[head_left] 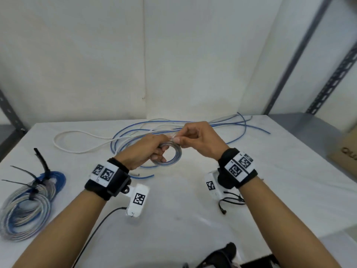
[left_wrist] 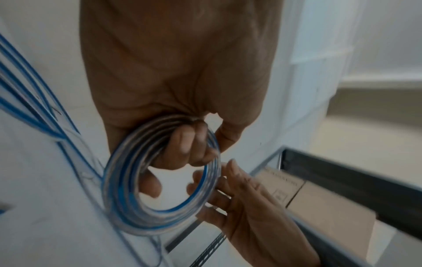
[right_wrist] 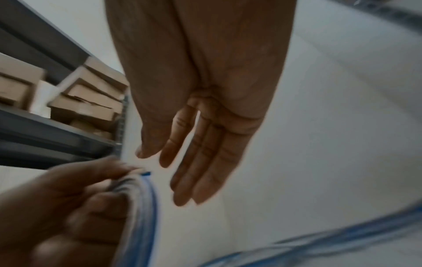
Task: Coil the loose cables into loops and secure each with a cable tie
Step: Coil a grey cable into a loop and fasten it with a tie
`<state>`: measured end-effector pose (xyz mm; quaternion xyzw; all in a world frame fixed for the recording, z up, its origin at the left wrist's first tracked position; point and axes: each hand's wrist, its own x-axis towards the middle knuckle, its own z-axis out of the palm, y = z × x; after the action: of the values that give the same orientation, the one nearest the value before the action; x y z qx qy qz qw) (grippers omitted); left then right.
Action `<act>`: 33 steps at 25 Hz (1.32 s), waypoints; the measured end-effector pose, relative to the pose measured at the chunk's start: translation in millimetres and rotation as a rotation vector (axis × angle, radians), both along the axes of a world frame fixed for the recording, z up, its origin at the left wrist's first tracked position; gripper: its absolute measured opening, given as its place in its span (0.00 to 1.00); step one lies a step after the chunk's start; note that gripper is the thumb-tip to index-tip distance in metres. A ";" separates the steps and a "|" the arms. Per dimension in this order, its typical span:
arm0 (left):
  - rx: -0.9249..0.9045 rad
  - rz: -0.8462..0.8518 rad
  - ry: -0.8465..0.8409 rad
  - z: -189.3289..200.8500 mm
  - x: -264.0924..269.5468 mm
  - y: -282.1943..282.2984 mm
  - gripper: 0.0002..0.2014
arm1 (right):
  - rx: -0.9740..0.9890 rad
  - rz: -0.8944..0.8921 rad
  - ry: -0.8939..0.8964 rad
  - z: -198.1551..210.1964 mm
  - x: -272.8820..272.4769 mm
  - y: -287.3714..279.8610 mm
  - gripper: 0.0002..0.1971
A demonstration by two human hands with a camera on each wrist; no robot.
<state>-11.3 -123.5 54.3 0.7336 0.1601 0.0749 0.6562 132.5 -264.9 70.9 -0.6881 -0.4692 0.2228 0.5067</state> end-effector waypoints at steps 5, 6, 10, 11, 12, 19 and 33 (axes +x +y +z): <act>0.085 -0.058 0.042 -20.9 18.1 -30.6 0.20 | -0.958 -0.562 -0.628 -33.6 79.8 -55.0 0.27; 0.097 -0.061 0.044 -24.1 18.9 -35.4 0.21 | -1.030 -0.570 -0.645 -42.0 85.3 -65.3 0.29; 0.124 -0.070 0.012 -31.3 17.7 -41.9 0.22 | -1.019 -0.606 -0.572 -58.6 91.3 -78.3 0.22; 0.113 -0.075 0.008 -32.9 17.2 -43.8 0.22 | -1.016 -0.591 -0.573 -59.9 89.5 -81.6 0.18; 0.101 -0.072 0.005 -33.4 16.2 -44.4 0.21 | -1.032 -0.579 -0.544 -59.9 88.1 -81.9 0.14; -0.050 0.006 -0.044 -29.9 12.0 -33.8 0.22 | -0.670 -0.611 -0.065 -22.4 86.0 -36.0 0.09; -0.128 0.598 -0.270 -40.6 0.0 63.2 0.16 | 0.263 0.062 0.169 -27.8 -28.7 89.4 0.06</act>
<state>-11.3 -60.3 13.7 0.5951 0.2844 0.3504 0.6650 103.8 -175.5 43.1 -0.5797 -0.4712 0.2321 0.6229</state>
